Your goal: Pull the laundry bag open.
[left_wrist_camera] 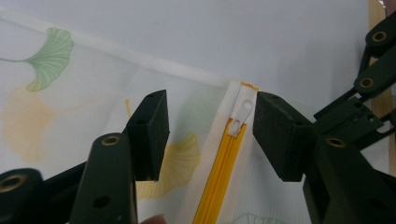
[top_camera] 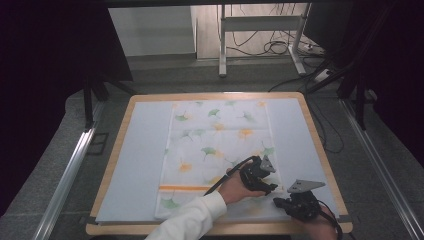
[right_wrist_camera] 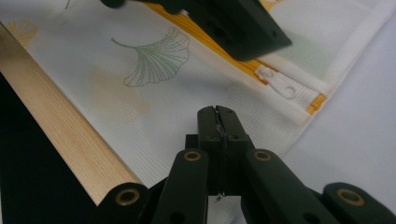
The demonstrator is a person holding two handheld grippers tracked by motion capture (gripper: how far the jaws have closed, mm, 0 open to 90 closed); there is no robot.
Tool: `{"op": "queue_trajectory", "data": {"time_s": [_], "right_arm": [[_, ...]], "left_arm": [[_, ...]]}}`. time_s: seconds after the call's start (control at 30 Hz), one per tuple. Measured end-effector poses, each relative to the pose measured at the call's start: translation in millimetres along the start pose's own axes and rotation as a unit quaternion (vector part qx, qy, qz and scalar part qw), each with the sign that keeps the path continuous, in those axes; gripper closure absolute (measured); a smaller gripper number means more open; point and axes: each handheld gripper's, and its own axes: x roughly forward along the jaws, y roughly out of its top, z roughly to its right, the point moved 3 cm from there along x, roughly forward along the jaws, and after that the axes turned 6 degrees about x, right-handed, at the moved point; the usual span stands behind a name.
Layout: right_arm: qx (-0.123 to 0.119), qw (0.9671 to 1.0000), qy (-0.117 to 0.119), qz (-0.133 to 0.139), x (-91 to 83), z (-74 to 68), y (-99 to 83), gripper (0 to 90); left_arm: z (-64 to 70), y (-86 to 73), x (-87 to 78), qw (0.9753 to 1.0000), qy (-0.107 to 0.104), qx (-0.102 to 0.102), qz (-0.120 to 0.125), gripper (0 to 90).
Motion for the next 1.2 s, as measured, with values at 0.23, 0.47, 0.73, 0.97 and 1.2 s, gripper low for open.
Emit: {"op": "queue_trajectory", "data": {"time_s": [0.23,0.47,0.73,0.97,1.2], "right_arm": [[0.000,1.0000,0.002,0.000,0.5,-0.5,0.1,88.8],[-0.002,1.0000,0.000,0.000,0.6,-1.2,0.1,88.8],[0.000,1.0000,0.003,-0.001,0.5,-1.1,-0.1,88.8],[-0.002,1.0000,0.003,-0.002,0.5,-1.2,-0.2,88.8],[-0.003,1.0000,0.003,-0.001,0.6,-1.0,-0.2,88.8]], "left_arm": [[1.9,3.2,3.9,1.0000,-0.002,0.005,-0.005,47.4],[5.4,7.4,14.5,0.9998,-0.002,0.007,-0.018,47.8],[8.5,10.2,21.4,0.9996,0.003,0.015,-0.022,50.2],[11.9,11.4,23.6,0.9988,0.012,0.035,-0.033,61.4],[10.3,10.9,22.7,0.9992,-0.002,0.024,-0.033,69.0]]}}
